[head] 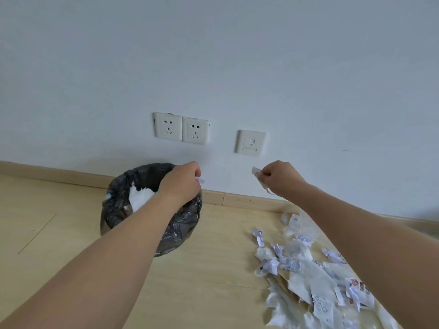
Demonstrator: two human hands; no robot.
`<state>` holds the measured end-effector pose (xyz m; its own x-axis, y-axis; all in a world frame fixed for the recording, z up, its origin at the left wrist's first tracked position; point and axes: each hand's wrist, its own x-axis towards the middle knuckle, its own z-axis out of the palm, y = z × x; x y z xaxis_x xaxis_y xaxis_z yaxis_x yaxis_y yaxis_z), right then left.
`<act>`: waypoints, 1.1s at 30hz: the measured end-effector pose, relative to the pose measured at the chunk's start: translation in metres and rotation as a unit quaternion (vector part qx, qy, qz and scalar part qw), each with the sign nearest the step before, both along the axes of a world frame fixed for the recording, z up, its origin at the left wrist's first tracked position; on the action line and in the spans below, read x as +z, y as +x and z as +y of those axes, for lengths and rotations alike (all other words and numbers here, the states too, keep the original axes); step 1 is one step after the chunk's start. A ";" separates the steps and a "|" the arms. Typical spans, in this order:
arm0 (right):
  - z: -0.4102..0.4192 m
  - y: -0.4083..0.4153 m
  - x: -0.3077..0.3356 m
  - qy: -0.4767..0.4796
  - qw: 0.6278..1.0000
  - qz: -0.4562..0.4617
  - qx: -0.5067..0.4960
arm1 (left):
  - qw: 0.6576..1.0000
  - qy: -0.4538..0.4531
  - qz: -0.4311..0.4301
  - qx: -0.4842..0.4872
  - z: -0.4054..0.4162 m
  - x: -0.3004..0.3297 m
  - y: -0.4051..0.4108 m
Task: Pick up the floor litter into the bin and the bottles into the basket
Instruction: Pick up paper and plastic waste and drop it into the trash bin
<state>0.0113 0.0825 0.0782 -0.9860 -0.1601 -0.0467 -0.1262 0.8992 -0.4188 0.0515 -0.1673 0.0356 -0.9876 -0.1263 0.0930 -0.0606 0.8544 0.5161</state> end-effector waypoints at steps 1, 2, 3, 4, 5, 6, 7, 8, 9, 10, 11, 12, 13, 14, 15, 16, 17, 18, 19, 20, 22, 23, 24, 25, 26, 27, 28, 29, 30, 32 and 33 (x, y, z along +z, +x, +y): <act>-0.011 -0.001 0.003 -0.006 1.000 -0.002 0.007 | 1.000 0.008 0.002 0.019 -0.013 0.002 0.003; -0.022 -0.002 0.005 -0.013 1.000 -0.003 0.013 | 0.999 0.018 0.003 0.036 -0.027 0.003 0.006; -0.033 -0.003 0.005 -0.023 1.000 -0.006 0.017 | 0.998 0.027 0.003 0.050 -0.040 0.002 0.008; -0.044 -0.003 0.005 -0.036 0.999 -0.009 0.022 | 0.998 0.035 0.000 0.061 -0.052 0.001 0.010; -0.057 -0.003 0.004 -0.047 0.998 -0.012 0.031 | 0.997 0.043 -0.005 0.070 -0.064 -0.001 0.012; -0.071 -0.003 0.002 -0.054 0.998 -0.013 0.041 | 0.996 0.051 -0.010 0.078 -0.075 -0.004 0.014; -0.087 -0.004 -0.001 -0.056 0.997 -0.015 0.051 | 0.994 0.059 -0.014 0.090 -0.087 -0.008 0.016; -0.105 -0.004 -0.004 -0.057 0.996 -0.015 0.061 | 0.992 0.068 -0.017 0.100 -0.099 -0.013 0.017; -0.121 -0.005 -0.008 -0.057 0.996 -0.016 0.071 | 0.991 0.078 -0.024 0.105 -0.108 -0.018 0.018; -0.139 -0.006 -0.014 -0.059 0.995 -0.018 0.082 | 0.990 0.087 -0.034 0.105 -0.117 -0.023 0.020; -0.157 -0.008 -0.021 -0.062 0.993 -0.023 0.095 | 0.990 0.089 -0.047 0.101 -0.126 -0.029 0.021; -0.172 -0.009 -0.028 -0.064 0.992 -0.031 0.107 | 0.990 0.086 -0.058 0.097 -0.133 -0.034 0.021; -0.186 -0.009 -0.035 -0.064 0.990 -0.040 0.119 | 0.989 0.085 -0.064 0.099 -0.140 -0.039 0.021; -0.198 -0.010 -0.041 -0.063 0.988 -0.048 0.129 | 0.989 0.089 -0.059 0.106 -0.147 -0.043 0.021; -0.207 -0.010 -0.047 -0.062 0.987 -0.054 0.137 | 0.987 0.098 -0.053 0.118 -0.152 -0.045 0.021; -0.213 -0.010 -0.051 -0.061 0.987 -0.055 0.141 | 0.985 0.104 -0.046 0.131 -0.157 -0.046 0.021; -0.216 -0.009 -0.055 -0.060 0.987 -0.054 0.141 | 0.983 0.104 -0.039 0.143 -0.160 -0.046 0.021; -0.215 -0.009 -0.057 -0.061 0.987 -0.051 0.139 | 0.982 0.102 -0.033 0.153 -0.162 -0.046 0.022; -0.211 -0.008 -0.058 -0.062 0.988 -0.050 0.133 | 0.982 0.099 -0.030 0.158 -0.163 -0.045 0.023; -0.204 -0.007 -0.059 -0.060 0.989 -0.049 0.126 | 0.982 0.097 -0.029 0.161 -0.162 -0.044 0.025; -0.181 -0.006 -0.059 -0.048 0.992 -0.052 0.107 | 0.982 0.092 -0.031 0.164 -0.155 -0.039 0.027; -0.166 -0.006 -0.059 -0.041 0.993 -0.055 0.094 | 0.983 0.082 -0.032 0.164 -0.151 -0.035 0.028; -0.150 -0.006 -0.060 -0.035 0.994 -0.059 0.082 | 0.984 0.066 -0.031 0.163 -0.144 -0.031 0.028; -0.132 -0.004 -0.060 -0.033 0.995 -0.062 0.070 | 0.986 0.046 -0.030 0.157 -0.135 -0.027 0.029; -0.114 -0.002 -0.061 -0.032 0.996 -0.067 0.058 | 0.988 0.028 -0.030 0.149 -0.125 -0.023 0.029; -0.096 0.000 -0.061 -0.032 0.996 -0.074 0.046 | 0.990 0.016 -0.031 0.139 -0.112 -0.020 0.030; -0.077 0.003 -0.061 -0.034 0.996 -0.081 0.033 | 0.991 0.009 -0.034 0.127 -0.097 -0.019 0.030; -0.057 0.006 -0.061 -0.036 0.995 -0.090 0.018 | 0.993 0.005 -0.038 0.114 -0.079 -0.018 0.030; -0.037 0.009 -0.063 -0.037 0.995 -0.097 0.004 | 0.994 0.001 -0.042 0.100 -0.059 -0.020 0.029; 0.003 0.014 -0.068 -0.034 0.994 -0.105 -0.022 | 0.997 -0.019 -0.047 0.060 -0.016 -0.026 0.025; 0.024 0.016 -0.074 -0.034 0.993 -0.107 -0.034 | 0.998 -0.032 -0.046 0.032 0.007 -0.030 0.021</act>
<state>0.0269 0.1066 0.0047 -0.9633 -0.1027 -0.2480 0.0329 0.8717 -0.4889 0.0728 -0.1603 0.0053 -0.9826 -0.1854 0.0123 -0.1601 0.8783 0.4505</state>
